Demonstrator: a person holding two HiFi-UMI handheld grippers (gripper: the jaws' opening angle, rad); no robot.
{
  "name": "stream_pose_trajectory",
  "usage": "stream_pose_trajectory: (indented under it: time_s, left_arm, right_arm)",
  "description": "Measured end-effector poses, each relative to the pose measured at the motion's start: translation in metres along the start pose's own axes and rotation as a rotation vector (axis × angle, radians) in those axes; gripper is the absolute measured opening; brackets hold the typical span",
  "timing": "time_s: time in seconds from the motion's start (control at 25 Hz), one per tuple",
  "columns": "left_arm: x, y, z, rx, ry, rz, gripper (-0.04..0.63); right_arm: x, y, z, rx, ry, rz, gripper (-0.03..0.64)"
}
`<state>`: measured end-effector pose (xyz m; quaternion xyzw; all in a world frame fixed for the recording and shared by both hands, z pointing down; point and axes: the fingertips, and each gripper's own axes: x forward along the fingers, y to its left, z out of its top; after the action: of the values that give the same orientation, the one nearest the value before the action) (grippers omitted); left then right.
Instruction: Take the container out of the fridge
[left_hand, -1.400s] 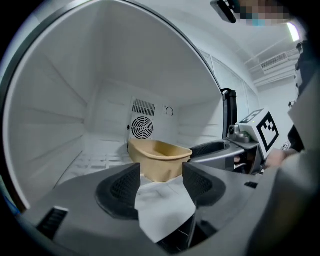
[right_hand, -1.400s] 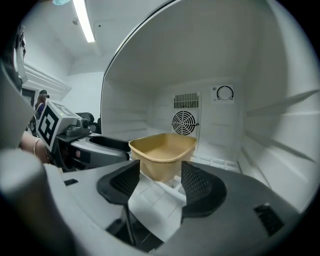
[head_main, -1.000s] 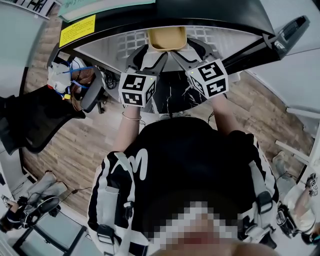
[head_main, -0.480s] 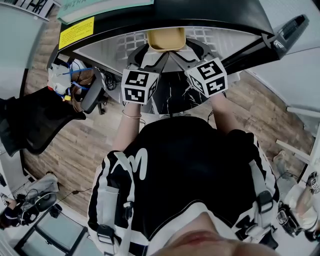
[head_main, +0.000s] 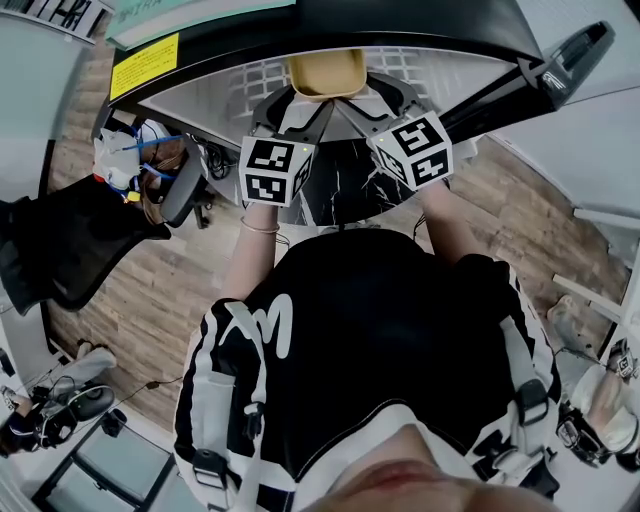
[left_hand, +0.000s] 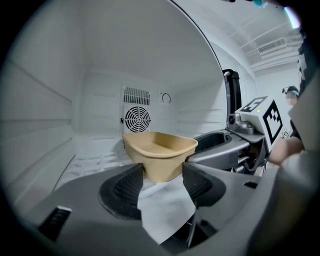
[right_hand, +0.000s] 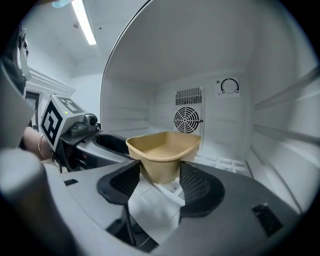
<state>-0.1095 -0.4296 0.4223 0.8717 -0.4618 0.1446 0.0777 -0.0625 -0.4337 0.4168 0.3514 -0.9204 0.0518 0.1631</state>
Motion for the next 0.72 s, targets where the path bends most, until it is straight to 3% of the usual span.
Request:
stream_pose_trajectory:
  time_s: [0.72]
  left_arm:
    - [-0.018,-0.016,0.006,-0.015,-0.074,0.059,0.247]
  right_arm:
    - [-0.019,0.01,0.005,-0.002,-0.081,0.03,0.249]
